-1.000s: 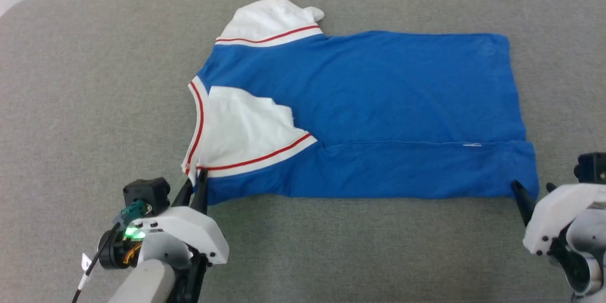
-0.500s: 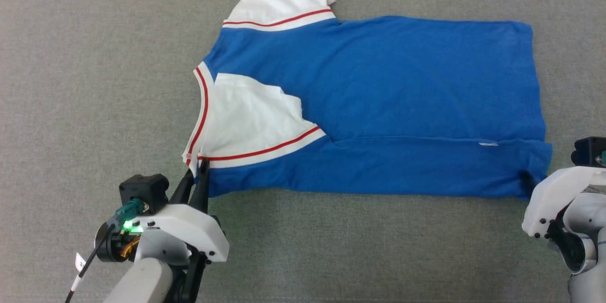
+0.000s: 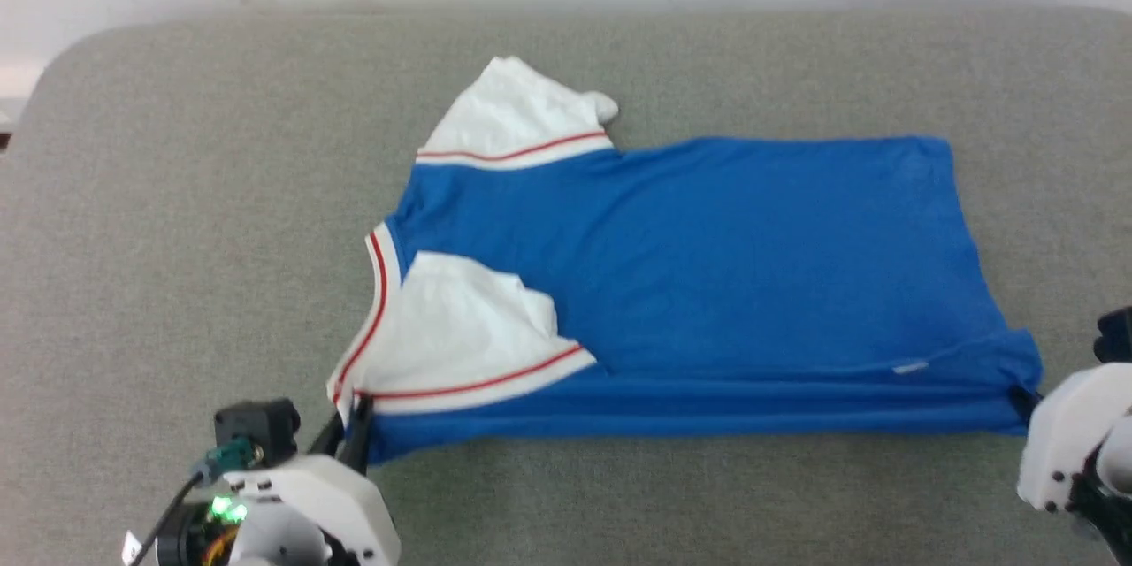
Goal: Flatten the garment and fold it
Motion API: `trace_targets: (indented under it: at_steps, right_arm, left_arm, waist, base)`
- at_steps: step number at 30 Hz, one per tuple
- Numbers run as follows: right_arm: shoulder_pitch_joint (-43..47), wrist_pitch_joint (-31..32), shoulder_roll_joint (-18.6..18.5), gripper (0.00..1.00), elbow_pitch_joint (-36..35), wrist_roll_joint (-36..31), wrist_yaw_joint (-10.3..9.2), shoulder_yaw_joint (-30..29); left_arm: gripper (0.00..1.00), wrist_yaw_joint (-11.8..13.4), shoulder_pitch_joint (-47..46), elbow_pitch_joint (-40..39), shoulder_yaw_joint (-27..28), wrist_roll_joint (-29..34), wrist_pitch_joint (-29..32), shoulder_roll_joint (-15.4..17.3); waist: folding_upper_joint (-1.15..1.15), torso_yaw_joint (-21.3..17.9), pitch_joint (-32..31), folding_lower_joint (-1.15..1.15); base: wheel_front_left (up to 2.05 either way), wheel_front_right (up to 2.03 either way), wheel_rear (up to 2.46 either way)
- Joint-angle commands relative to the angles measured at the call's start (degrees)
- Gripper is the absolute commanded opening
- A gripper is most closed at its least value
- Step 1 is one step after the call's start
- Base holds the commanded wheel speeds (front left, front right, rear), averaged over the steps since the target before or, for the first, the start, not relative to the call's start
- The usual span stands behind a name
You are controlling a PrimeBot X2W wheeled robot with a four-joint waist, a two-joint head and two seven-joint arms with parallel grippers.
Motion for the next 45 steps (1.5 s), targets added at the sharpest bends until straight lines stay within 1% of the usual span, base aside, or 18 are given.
trace_targets:
  at_steps: [1,5,7,10,11,12,13,15,18,22,25,29,31,34,36,38,43,45]
  right_arm:
    - [1.3,0.8,-1.0,0.0,-0.9,0.3,-0.16,-0.6]
    - [5.6,5.9,-1.4,0.0,-5.4,1.5,-0.16,-1.3]
    - [6.9,6.6,-1.1,0.0,-6.7,1.8,-0.16,-1.8]
    - [7.9,6.8,0.0,0.0,-6.8,2.4,-0.16,-1.7]
    - [7.8,6.6,0.4,0.0,-6.4,2.7,-0.16,-1.7]
    - [7.7,6.1,0.5,0.07,-6.0,2.6,-0.16,-1.6]
    - [7.5,5.2,0.5,1.0,-5.6,2.4,-0.16,-1.4]
    - [6.9,2.6,0.5,1.0,-4.7,2.3,-0.16,-1.0]
    - [5.5,-2.5,0.1,1.0,-4.2,2.3,-0.16,-0.5]
    - [4.1,-9.6,-0.7,1.0,-4.8,2.6,-0.16,1.1]
    - [3.6,-16.2,-1.0,1.0,-6.9,2.7,-0.16,2.7]
    - [3.7,-25.5,0.2,1.0,-10.0,2.8,-0.16,3.3]
    - [4.1,-28.6,1.3,1.0,-11.5,2.4,-0.16,3.5]
    - [4.5,-31.6,2.5,1.0,-13.5,1.0,-0.16,4.6]
    - [4.4,-32.7,2.9,1.0,-14.9,-0.3,-0.16,5.9]
    - [4.1,-33.3,3.5,1.0,-16.0,-1.3,-0.16,7.1]
    - [2.4,-34.2,5.0,1.0,-18.0,-3.0,-0.16,9.5]
    - [1.6,-34.6,5.6,1.0,-18.5,-3.4,-0.16,10.5]
  left_arm:
    - [0.0,0.9,1.1,0.1,0.3,-0.3,0.4,0.8]
    - [0.0,0.6,3.9,0.2,-1.2,-1.7,3.2,0.9]
    - [0.0,0.3,4.3,0.9,-1.6,-1.9,2.9,0.3]
    - [0.0,-0.4,4.1,3.3,-2.5,-1.8,2.1,-0.6]
    - [0.37,-0.7,3.9,4.3,-2.8,-1.7,1.7,-1.0]
    - [1.0,-1.0,3.6,5.3,-3.0,-1.6,1.2,-1.5]
    - [1.0,-1.4,3.2,6.2,-3.2,-1.6,0.7,-1.9]
    - [1.0,-2.4,2.3,7.6,-3.6,-1.3,-0.6,-2.5]
    - [1.0,-3.9,0.7,8.3,-3.1,-0.6,-4.4,-2.9]
    - [1.0,-6.1,-1.3,7.6,-2.4,1.4,-10.9,-2.2]
    - [1.0,-6.8,-2.8,6.0,-1.1,3.1,-15.3,-2.0]
    - [1.0,-7.7,-4.0,2.4,1.5,5.6,-17.2,-2.5]
    - [1.0,-8.5,-4.7,0.4,2.9,6.7,-17.3,-2.8]
    - [1.0,-10.2,-6.7,-0.6,3.5,8.8,-17.3,-1.7]
    - [1.0,-10.9,-9.1,-0.6,3.5,9.6,-16.5,-0.4]
    - [1.0,-11.6,-12.4,0.0,3.3,10.7,-13.3,1.8]
    - [1.0,-14.9,-22.9,2.4,2.4,11.8,-2.8,6.8]
    - [1.0,-16.2,-27.4,3.4,2.2,11.7,1.2,8.0]
  waist:
    - [0.0,0.1,-1.3,0.0]
    - [0.0,0.3,-1.5,0.0]
    - [0.0,0.5,-1.3,0.0]
    - [0.0,0.6,-0.9,0.0]
    - [0.0,0.6,-0.7,0.0]
    - [0.0,0.6,-0.6,0.0]
    - [0.0,0.7,-0.6,0.0]
    - [0.0,0.9,-0.6,0.0]
    - [0.0,0.9,-1.2,0.0]
    - [0.0,0.6,-2.3,0.0]
    - [0.0,0.1,-2.9,0.0]
    - [0.0,-1.0,-3.0,0.0]
    - [0.0,-1.8,-2.5,0.0]
    - [0.0,-3.5,-1.2,0.0]
    - [0.0,-4.9,0.4,0.0]
    - [0.0,-6.3,1.9,0.0]
    - [0.0,-10.2,6.9,0.0]
    - [0.0,-11.7,9.0,0.0]
  base:
    - [0.0,0.0,0.0]
    - [0.0,0.0,0.0]
    - [0.0,0.0,0.0]
    - [0.0,0.0,0.0]
    - [0.0,0.0,0.0]
    - [0.0,0.0,0.0]
    - [0.0,0.0,0.0]
    - [0.0,0.0,0.0]
    - [0.0,0.0,0.0]
    - [0.0,0.0,0.0]
    - [0.0,0.0,0.0]
    - [0.0,0.0,0.0]
    - [0.0,0.0,0.0]
    - [0.0,0.0,0.0]
    - [0.0,0.0,0.0]
    - [0.0,0.0,0.0]
    - [0.0,0.0,0.0]
    - [0.0,0.0,0.0]
